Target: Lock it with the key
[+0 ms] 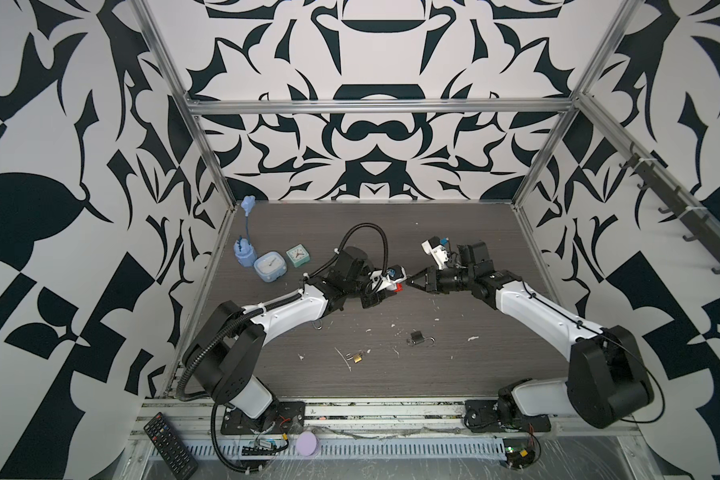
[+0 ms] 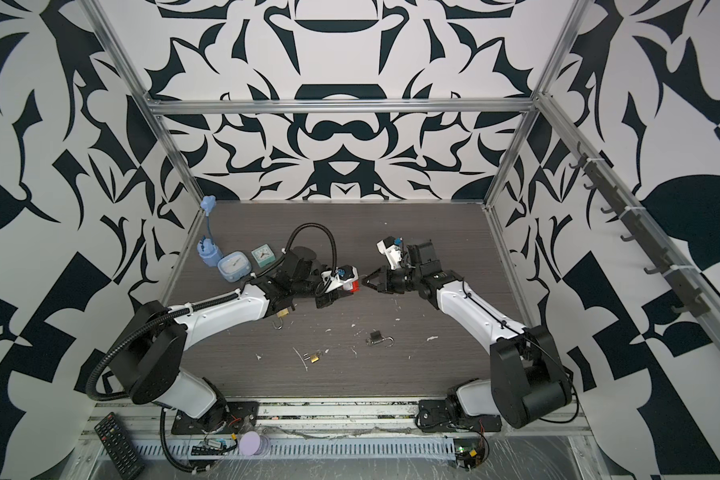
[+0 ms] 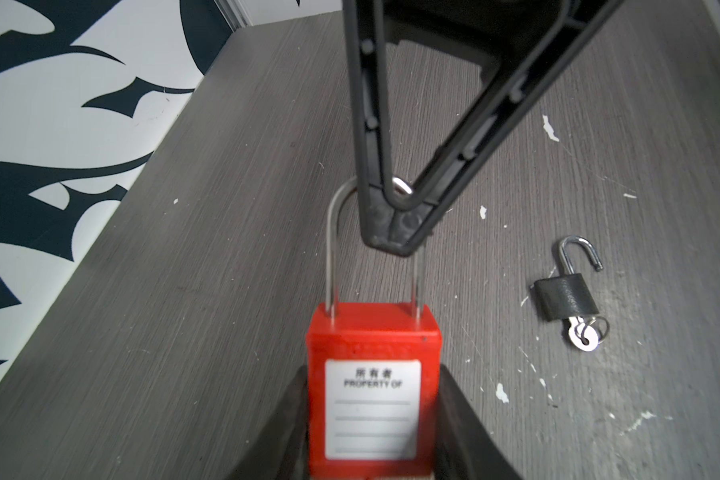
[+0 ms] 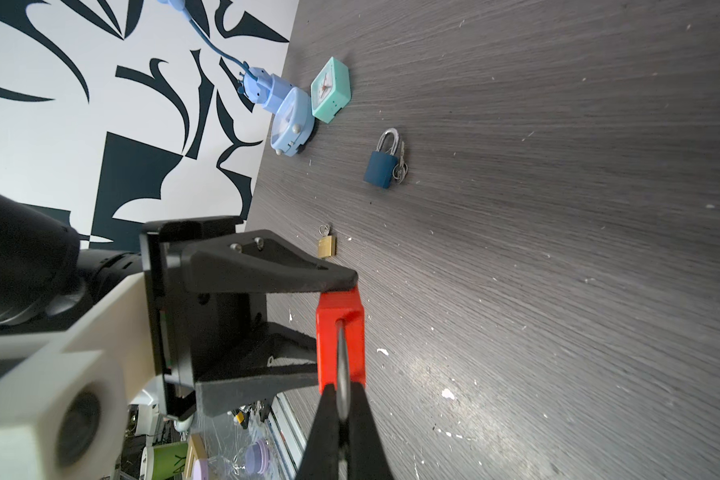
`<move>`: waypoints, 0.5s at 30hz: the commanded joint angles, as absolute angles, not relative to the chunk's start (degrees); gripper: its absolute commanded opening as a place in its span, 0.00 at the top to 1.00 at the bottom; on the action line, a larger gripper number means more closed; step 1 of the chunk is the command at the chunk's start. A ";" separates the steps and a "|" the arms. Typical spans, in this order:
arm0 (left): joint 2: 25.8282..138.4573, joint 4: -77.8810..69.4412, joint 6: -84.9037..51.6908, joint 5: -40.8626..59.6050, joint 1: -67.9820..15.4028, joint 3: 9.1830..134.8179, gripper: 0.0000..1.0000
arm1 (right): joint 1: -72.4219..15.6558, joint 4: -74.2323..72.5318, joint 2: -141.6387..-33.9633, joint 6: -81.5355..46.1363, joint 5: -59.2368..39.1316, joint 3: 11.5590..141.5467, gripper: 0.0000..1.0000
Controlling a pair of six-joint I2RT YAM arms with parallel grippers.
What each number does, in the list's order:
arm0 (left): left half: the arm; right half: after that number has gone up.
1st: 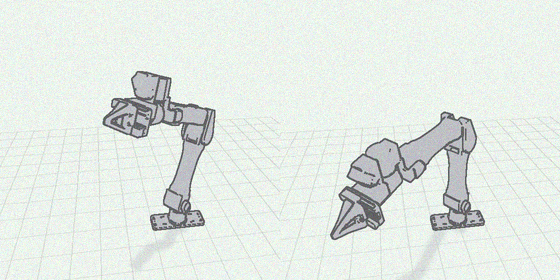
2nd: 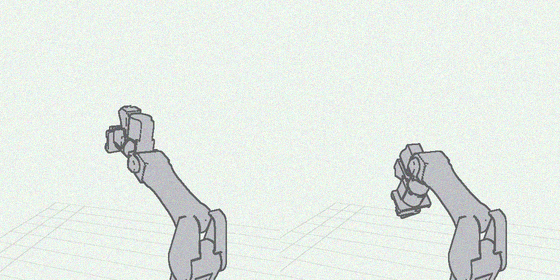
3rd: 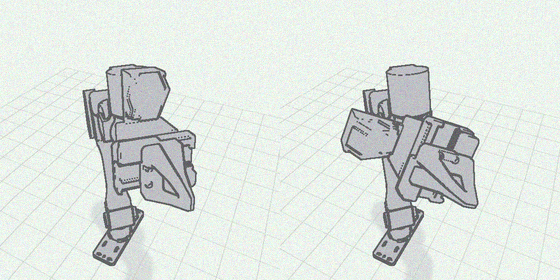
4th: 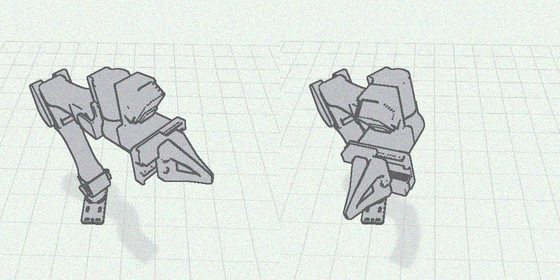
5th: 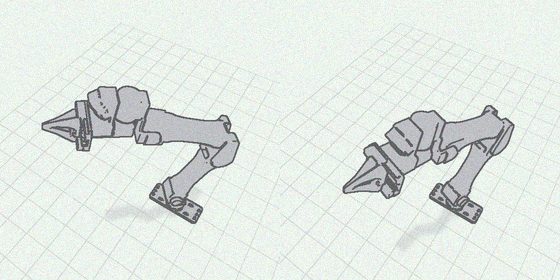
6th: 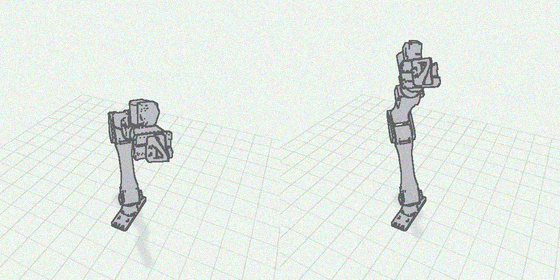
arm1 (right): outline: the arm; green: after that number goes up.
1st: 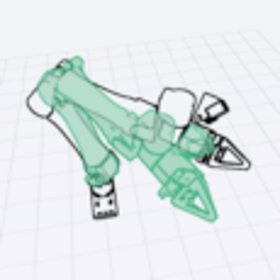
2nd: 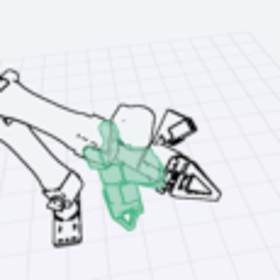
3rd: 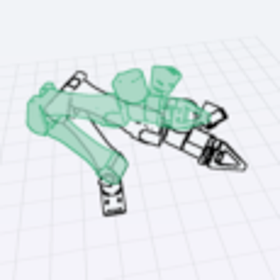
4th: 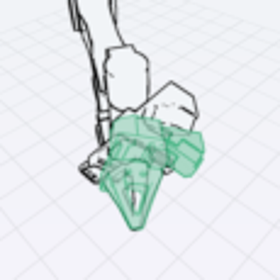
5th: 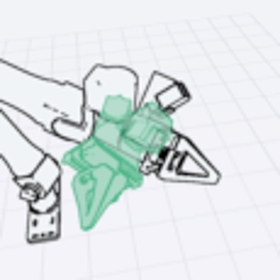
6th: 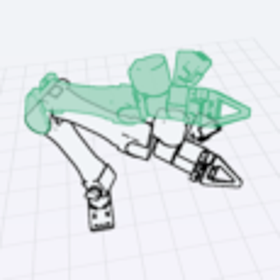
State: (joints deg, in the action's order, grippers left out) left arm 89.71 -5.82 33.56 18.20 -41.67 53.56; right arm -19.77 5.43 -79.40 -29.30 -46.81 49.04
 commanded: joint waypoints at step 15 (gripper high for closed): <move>90.26 -17.32 26.08 19.72 -41.84 54.34 1.00 | -24.88 12.74 -80.37 -27.18 -46.97 55.56 1.00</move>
State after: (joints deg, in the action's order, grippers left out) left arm 90.41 -5.87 30.20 17.41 -41.15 53.47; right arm -21.45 8.75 -82.02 -28.58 -43.46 52.93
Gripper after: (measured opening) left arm 0.413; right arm 0.061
